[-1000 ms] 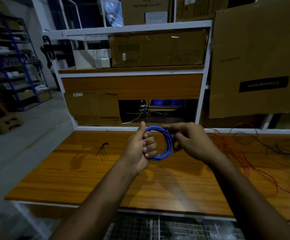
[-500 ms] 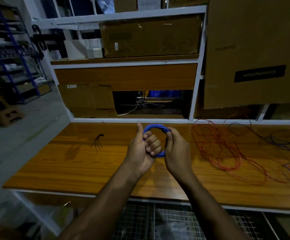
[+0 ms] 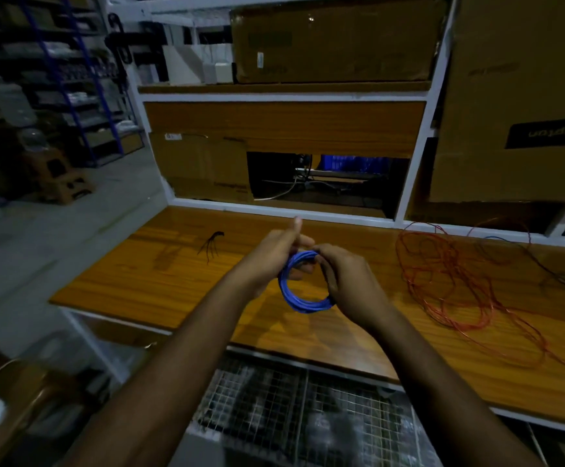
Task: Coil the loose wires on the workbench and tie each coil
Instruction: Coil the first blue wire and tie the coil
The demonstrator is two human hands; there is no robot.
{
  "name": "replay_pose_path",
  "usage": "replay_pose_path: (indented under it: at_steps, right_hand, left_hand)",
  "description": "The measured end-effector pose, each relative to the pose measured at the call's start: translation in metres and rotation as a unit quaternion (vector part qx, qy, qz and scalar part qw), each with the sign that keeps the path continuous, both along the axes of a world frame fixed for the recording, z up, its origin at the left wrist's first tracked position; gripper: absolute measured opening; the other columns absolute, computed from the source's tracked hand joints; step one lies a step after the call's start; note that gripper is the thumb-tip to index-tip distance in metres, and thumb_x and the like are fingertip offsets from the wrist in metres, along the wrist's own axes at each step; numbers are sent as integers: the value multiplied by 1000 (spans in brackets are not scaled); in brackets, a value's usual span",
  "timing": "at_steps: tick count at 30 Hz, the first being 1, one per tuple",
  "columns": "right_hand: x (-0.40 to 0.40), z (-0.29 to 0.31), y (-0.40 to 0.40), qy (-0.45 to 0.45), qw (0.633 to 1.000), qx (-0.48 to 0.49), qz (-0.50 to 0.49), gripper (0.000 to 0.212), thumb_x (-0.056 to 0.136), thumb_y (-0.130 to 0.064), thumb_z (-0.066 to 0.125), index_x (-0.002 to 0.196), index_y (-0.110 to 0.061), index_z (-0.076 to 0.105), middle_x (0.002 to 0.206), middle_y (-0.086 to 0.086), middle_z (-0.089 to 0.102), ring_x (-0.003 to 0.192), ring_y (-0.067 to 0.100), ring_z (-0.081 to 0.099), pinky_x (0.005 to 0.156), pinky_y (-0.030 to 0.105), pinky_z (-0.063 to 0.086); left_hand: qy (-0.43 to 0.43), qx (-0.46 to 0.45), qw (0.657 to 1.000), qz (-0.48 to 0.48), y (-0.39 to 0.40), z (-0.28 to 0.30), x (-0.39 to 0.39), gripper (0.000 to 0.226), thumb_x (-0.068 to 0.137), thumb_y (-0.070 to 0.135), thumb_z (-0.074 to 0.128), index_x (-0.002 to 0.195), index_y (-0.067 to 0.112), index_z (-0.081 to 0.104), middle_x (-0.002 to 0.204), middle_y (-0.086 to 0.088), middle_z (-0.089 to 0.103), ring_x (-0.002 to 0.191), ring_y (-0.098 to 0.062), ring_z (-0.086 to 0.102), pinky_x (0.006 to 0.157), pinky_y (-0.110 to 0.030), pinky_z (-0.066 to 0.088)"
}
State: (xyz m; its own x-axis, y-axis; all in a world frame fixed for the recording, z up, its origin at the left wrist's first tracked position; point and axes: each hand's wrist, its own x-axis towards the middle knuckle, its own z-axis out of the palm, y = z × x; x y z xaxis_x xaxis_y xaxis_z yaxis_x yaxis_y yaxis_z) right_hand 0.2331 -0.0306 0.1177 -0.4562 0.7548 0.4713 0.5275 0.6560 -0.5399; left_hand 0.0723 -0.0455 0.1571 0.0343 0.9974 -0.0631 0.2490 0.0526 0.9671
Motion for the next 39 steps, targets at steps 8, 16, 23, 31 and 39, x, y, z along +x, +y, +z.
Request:
replay_pose_path:
  at_steps: [8,16,23,31,39]
  right_hand:
    - [-53,-14,28,100,995,14,-28,15,96,-27,63,92,-19,52,75,-6,65,68,7,64,55,29,51]
    - [-167,-47,58,118,988,-24,-97,22,97,-25,62,115,-20,73,88,-12,73,70,-12,61,63,4,45]
    - [-275,-65,94,-37,995,-60,-71,30,106,-27,40,125,-16,61,100,-3,53,85,8,47,66,21,30]
    - [-323,-94,118,-30,985,-89,-148,14,104,-24,48,91,-19,52,81,-7,43,67,4,41,56,18,29]
    - [-336,-125,128,10,985,-58,-160,14,102,-20,55,103,-18,68,88,-4,59,74,7,51,64,15,40]
  left_hand:
    - [124,38,989,72,34,-30,-37,58,105,50,28,71,13,57,56,3,48,36,-8,34,46,-24,28]
    - [96,37,987,127,80,-63,-158,53,104,47,39,66,14,55,54,3,50,39,-10,37,46,-26,30]
    - [110,24,986,120,113,-85,-264,55,105,44,38,60,15,52,52,2,50,37,-12,37,46,-26,29]
    - [99,-23,993,63,135,-110,-306,62,104,49,34,68,8,64,49,6,48,40,-12,37,49,-26,29]
    - [62,-127,989,45,160,-131,-318,49,106,43,35,74,11,55,62,1,44,50,-15,32,51,-28,24]
